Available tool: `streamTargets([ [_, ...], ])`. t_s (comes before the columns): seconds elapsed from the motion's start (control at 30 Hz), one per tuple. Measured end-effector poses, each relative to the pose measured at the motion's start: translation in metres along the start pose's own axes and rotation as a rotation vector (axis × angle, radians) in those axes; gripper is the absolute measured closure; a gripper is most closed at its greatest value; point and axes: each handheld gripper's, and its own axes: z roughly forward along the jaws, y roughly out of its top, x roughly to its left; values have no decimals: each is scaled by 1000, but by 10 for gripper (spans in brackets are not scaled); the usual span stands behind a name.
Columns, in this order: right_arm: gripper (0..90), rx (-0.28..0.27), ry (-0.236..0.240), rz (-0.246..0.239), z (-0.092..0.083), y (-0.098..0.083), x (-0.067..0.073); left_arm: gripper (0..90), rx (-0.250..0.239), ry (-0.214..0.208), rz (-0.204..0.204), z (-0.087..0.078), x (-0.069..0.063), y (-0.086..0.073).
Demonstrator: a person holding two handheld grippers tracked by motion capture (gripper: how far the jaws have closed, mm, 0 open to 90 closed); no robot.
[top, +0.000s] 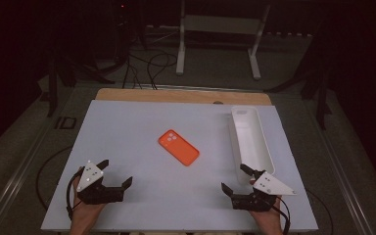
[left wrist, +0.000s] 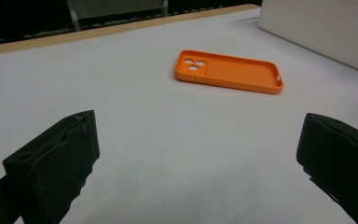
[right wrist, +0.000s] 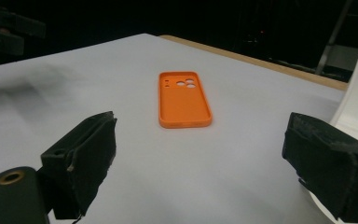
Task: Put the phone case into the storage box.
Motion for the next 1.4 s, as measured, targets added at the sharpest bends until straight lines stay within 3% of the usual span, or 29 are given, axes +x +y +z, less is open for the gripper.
streamTargets([
  [0.77,95,11,-34,18,-1,-1,-6,0,28,2,6,3,-3,4],
  [1.4,96,11,-46,18,-3,1,-5,0,64,-37,2,18,-6,24],
])
